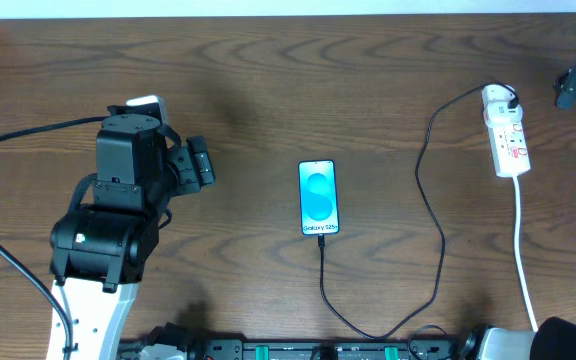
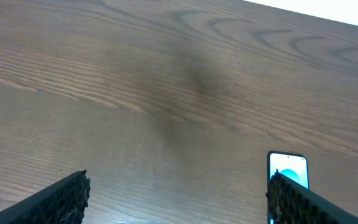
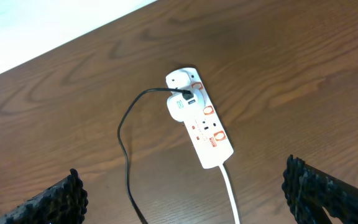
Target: Plug charger to phone and switch on socket
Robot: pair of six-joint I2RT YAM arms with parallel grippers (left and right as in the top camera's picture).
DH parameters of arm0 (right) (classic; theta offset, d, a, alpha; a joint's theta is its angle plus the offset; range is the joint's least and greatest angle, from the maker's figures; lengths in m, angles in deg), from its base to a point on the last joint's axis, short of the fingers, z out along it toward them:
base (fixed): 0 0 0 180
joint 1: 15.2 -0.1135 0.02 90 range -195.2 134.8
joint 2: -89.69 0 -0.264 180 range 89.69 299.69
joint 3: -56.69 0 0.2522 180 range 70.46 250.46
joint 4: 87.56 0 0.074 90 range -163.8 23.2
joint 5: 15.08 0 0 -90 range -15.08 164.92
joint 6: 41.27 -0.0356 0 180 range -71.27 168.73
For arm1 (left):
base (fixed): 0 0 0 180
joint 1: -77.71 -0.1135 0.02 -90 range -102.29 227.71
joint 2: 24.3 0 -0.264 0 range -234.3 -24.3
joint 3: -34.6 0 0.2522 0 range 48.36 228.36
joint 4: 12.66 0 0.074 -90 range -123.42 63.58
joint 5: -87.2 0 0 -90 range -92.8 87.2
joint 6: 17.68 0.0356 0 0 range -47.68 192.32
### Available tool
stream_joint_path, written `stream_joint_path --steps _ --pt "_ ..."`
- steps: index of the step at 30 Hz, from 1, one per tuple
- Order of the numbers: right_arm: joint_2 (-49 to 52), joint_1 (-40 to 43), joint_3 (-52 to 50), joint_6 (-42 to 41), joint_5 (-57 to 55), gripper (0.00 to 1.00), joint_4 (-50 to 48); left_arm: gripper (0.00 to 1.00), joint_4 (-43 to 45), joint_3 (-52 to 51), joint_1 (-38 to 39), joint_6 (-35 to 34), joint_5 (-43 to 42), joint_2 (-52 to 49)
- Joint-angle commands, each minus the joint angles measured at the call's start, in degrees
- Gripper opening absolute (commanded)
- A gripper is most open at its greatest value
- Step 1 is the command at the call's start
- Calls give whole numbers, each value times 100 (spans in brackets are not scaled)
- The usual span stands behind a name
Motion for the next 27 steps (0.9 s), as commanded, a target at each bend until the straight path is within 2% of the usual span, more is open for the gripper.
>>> stream_joint_path --steps 1,10,18,21,27 --pt "-37 -24 74 -79 20 99 11 91 -13 46 -11 92 70 -15" --pt "-37 -24 74 -79 20 99 11 91 -11 39 -7 92 68 -11" --pt "-37 -24 74 -79 20 99 11 91 -212 -238 26 92 70 387" --pt "-37 -24 74 -79 20 99 11 91 -234 -538 24 92 70 688" --pt "-37 -24 74 -79 20 99 11 91 39 -1799 24 87 68 1626"
